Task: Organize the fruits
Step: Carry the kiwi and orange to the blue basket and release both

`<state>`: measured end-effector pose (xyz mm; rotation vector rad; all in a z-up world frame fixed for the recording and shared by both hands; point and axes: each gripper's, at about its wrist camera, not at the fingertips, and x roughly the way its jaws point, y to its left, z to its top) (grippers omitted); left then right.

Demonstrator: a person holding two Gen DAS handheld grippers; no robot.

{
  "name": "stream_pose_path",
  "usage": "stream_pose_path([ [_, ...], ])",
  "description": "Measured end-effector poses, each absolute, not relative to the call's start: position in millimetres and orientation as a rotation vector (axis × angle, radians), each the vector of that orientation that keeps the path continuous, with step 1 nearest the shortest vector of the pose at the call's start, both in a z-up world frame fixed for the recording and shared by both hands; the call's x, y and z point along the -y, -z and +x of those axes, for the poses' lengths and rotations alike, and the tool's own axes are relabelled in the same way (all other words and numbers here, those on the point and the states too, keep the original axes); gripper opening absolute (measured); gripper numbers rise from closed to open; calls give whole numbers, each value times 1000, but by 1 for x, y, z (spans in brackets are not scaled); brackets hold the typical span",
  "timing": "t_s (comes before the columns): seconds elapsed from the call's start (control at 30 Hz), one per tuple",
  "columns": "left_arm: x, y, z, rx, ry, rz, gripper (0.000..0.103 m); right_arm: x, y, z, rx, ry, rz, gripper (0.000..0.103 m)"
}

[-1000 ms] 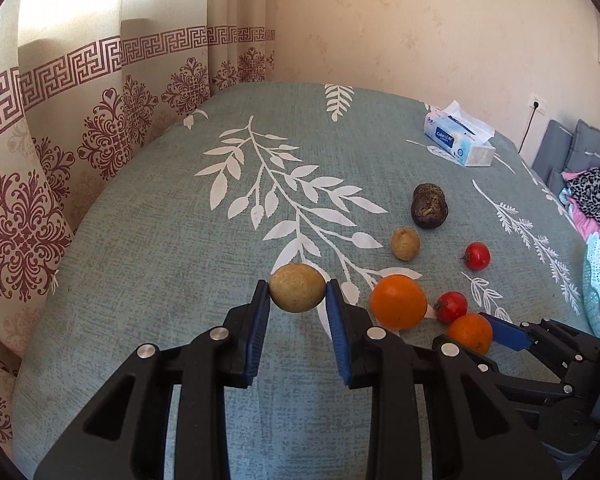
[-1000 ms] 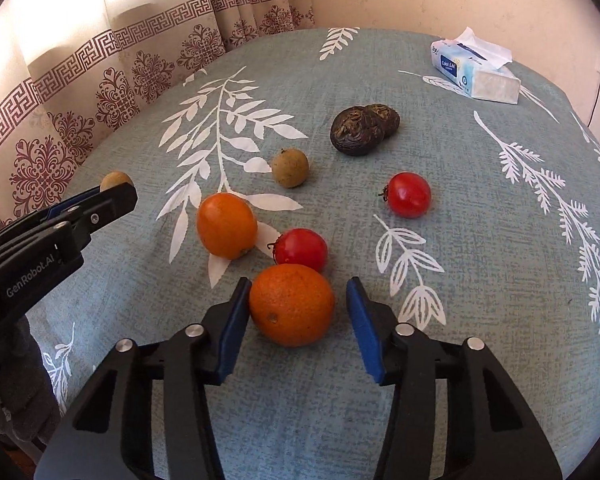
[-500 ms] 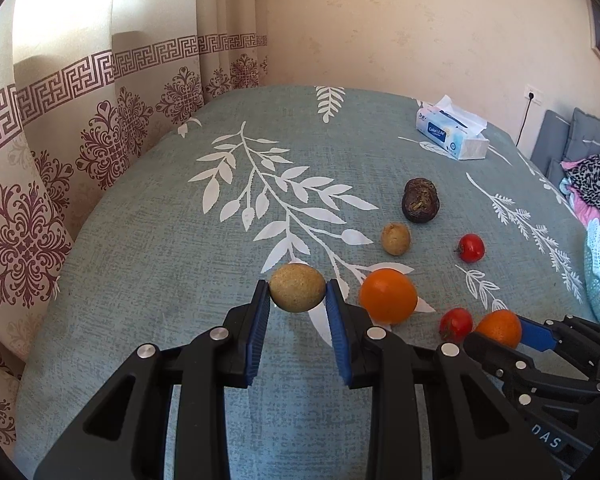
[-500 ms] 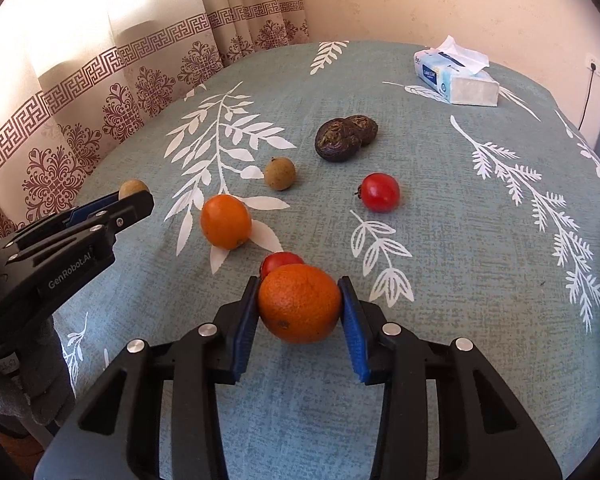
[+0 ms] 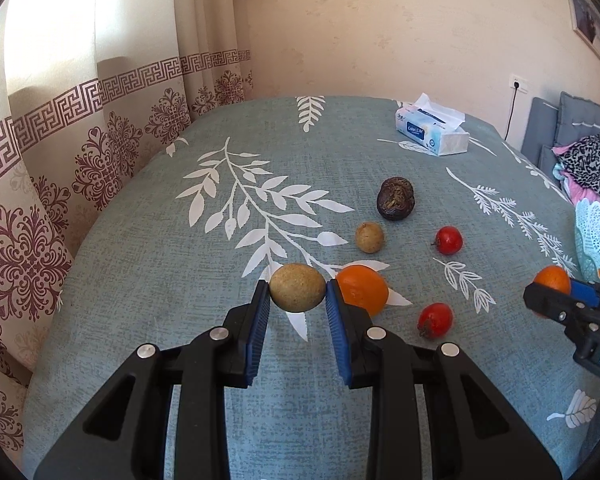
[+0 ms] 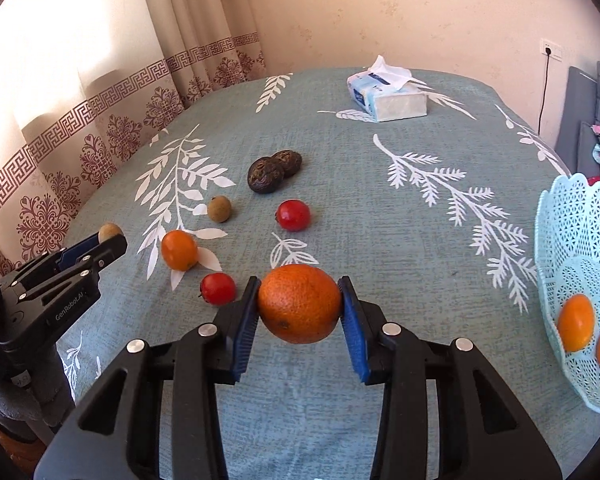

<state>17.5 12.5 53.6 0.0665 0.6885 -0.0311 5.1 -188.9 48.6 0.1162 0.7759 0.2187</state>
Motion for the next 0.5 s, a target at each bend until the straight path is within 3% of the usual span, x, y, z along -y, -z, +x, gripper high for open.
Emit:
stream_pose_path([
  [0.5, 9, -55, 9, -684, 74, 111, 29, 264, -68, -11, -704, -52, 206, 40],
])
